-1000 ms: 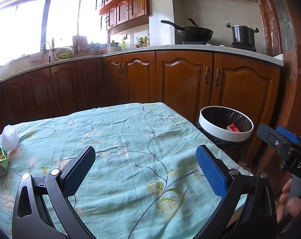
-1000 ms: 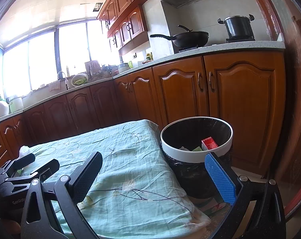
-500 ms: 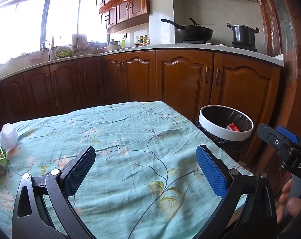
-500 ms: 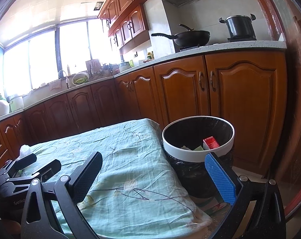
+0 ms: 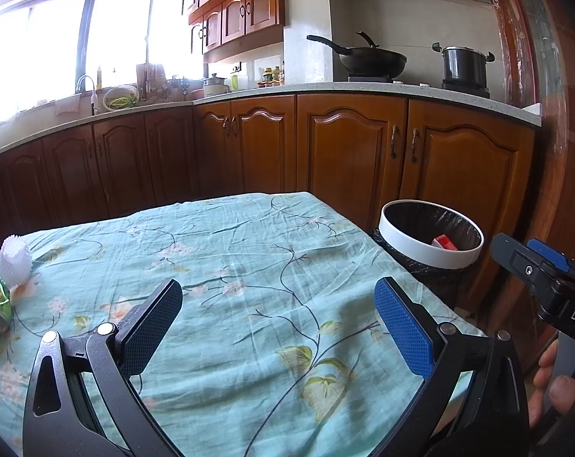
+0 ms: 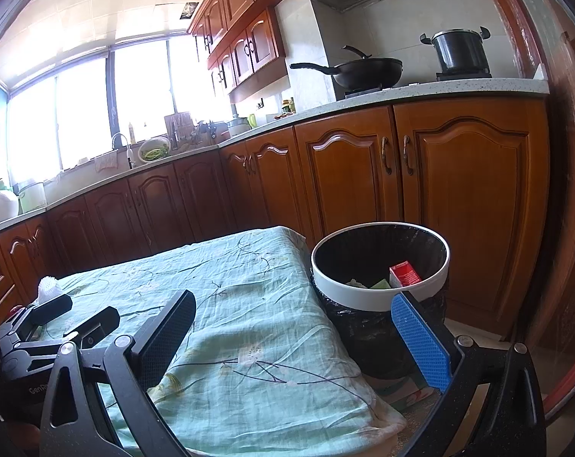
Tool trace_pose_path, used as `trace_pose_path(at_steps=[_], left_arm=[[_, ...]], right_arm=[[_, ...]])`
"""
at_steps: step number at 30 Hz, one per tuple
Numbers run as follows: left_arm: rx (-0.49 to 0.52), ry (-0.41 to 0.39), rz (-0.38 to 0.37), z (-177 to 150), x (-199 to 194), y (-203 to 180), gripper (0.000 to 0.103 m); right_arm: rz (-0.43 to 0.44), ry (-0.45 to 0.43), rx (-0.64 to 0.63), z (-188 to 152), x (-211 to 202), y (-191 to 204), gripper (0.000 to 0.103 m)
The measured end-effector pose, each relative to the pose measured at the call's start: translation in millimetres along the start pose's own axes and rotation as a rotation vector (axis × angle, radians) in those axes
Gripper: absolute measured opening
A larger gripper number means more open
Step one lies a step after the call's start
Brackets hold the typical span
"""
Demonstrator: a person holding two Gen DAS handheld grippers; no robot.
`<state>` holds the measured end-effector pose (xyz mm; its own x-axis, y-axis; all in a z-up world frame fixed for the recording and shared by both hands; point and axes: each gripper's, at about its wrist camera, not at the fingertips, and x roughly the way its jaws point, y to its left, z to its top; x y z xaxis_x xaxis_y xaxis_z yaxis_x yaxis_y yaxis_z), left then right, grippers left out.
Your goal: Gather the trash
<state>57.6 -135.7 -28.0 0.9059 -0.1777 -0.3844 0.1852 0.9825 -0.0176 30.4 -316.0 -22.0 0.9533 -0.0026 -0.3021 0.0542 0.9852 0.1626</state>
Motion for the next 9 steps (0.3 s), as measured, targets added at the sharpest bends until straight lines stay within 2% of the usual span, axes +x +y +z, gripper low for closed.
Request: trace_pose_path(at_steps=[9], left_arm=[[-0.022, 0.020, -0.018, 1.3, 3.7, 7.1, 0.103]], right_arm=[[0.013, 0.030, -0.005, 5.0, 10.6, 1.0, 0.103]])
